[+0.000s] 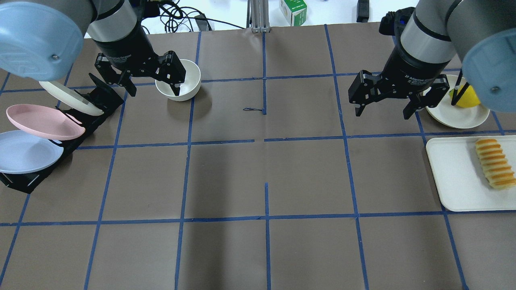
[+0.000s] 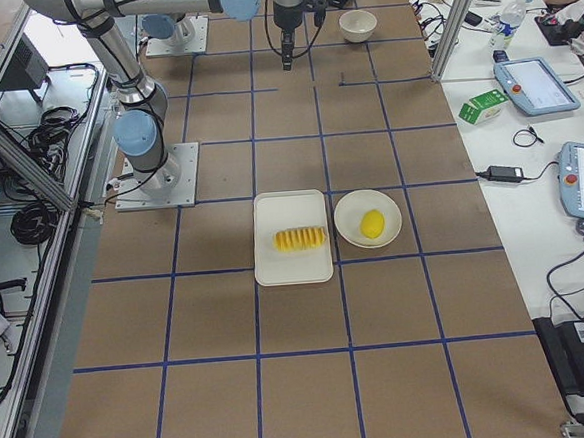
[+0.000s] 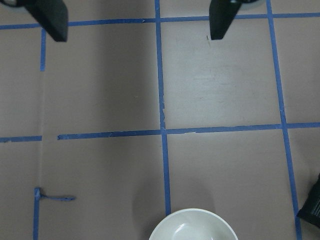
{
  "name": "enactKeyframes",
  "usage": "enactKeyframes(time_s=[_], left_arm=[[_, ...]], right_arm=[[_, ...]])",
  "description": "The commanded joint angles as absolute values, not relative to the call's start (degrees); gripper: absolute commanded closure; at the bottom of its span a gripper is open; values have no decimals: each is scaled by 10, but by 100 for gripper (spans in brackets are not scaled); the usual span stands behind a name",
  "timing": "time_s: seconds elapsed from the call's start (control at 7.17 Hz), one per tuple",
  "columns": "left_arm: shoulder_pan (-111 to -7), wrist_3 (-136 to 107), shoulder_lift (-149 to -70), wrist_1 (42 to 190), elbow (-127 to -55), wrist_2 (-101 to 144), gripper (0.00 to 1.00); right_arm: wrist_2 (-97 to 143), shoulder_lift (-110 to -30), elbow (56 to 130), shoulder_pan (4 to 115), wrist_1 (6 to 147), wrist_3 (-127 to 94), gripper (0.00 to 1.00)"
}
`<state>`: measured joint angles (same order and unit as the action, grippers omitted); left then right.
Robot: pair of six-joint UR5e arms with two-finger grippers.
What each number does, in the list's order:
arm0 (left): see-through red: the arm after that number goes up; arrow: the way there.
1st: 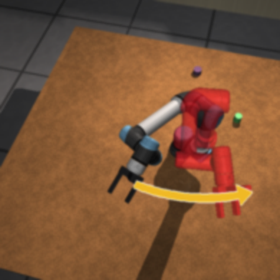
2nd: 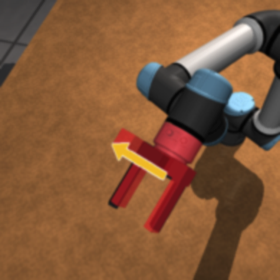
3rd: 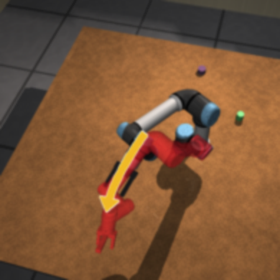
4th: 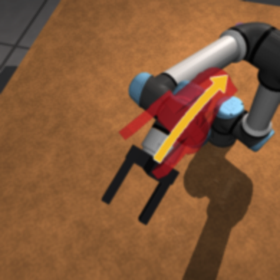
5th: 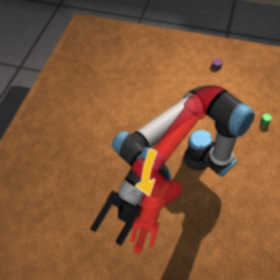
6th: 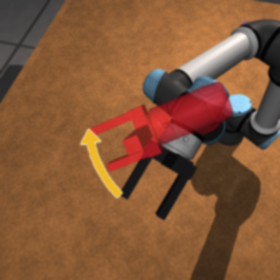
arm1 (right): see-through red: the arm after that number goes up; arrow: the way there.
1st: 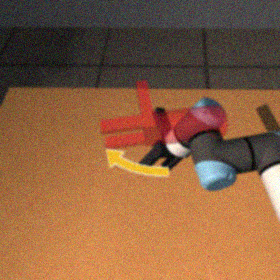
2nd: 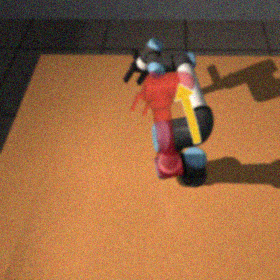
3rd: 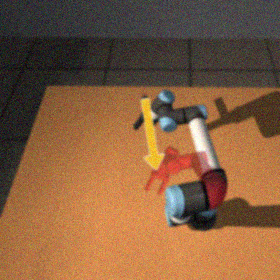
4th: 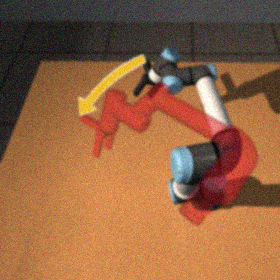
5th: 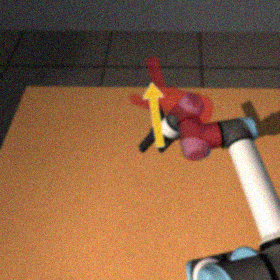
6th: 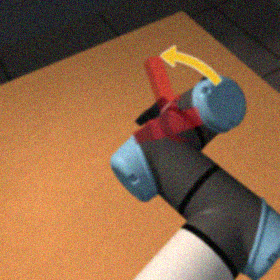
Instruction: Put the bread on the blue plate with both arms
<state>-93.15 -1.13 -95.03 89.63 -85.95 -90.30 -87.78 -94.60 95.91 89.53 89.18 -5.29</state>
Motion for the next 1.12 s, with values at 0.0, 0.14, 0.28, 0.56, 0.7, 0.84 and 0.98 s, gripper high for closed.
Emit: enactKeyframes(time_s=[0.0, 0.14, 0.28, 0.56, 0.7, 0.84, 0.98], left_arm=[[-931, -11, -950, 896, -860, -903, 0], [-932, -11, -950, 896, -860, -904, 0], [-932, -11, -949, 896, -860, -904, 0], [-932, -10, -949, 896, -860, -904, 0], [-931, -10, -949, 896, -860, -904, 0], [-931, -10, -949, 896, -860, -904, 0], [-931, -10, -949, 896, -860, -904, 0]], right_arm=[[-877, -942, 962, 888, 892, -51, 0], [-877, -942, 962, 876, 892, -46, 0], [-879, -939, 963, 856, 893, -43, 0], [-981, -939, 1026, 776, 908, -18, 0], [-992, -939, 1049, 741, 964, 71, 0], [-991, -937, 1067, 696, 1006, 144, 0], [-984, -936, 1086, 652, 1027, 162, 0]])
